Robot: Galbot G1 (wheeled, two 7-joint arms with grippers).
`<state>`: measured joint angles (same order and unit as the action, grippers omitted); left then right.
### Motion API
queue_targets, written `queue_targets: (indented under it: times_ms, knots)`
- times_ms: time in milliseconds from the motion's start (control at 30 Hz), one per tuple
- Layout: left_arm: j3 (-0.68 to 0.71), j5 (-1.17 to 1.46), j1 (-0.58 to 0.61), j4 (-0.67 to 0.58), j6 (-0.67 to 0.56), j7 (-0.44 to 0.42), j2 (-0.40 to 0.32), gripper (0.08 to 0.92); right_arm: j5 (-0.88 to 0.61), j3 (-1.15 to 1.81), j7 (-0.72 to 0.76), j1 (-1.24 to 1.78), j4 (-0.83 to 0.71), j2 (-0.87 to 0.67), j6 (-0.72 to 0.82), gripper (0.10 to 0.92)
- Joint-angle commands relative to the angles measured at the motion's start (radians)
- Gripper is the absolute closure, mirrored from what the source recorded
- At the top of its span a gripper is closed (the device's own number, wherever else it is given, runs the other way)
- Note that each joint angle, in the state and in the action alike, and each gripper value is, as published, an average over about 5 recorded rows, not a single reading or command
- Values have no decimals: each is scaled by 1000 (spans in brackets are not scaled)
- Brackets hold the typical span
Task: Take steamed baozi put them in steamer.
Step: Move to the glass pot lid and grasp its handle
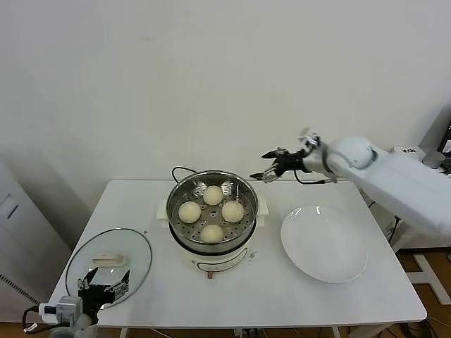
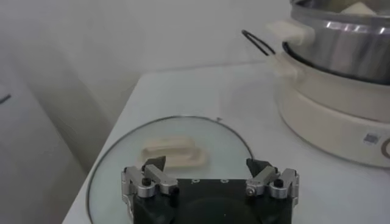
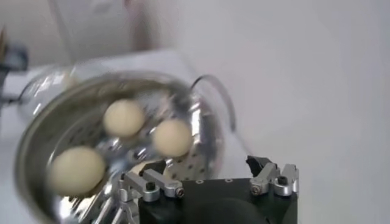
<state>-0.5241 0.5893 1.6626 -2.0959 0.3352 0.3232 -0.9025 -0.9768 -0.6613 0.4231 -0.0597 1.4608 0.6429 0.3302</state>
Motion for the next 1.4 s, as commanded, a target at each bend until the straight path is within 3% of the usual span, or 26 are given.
queue_targets:
  times_ms: [33, 300, 700, 1033, 1400]
  knots:
    - [-5, -23, -37, 13, -75, -37, 11, 177, 75, 915, -285, 883, 161, -51, -247, 203]
    - [-10, -289, -36, 66, -157, -56, 18, 177, 352, 1288, -310, 1256, 202, 241, -328, 203]
    - [-37, -1109, 8, 315, -412, -77, 9, 177, 472, 1423, -222, 1405, 196, 543, -420, 203]
    - [-83, -1486, -16, 404, -533, -59, -39, 177, 507, 1438, -187, 1416, 168, 612, -456, 203]
    - [-120, -1817, -131, 514, -586, 13, -104, 177, 506, 1438, -178, 1389, 146, 619, -455, 203]
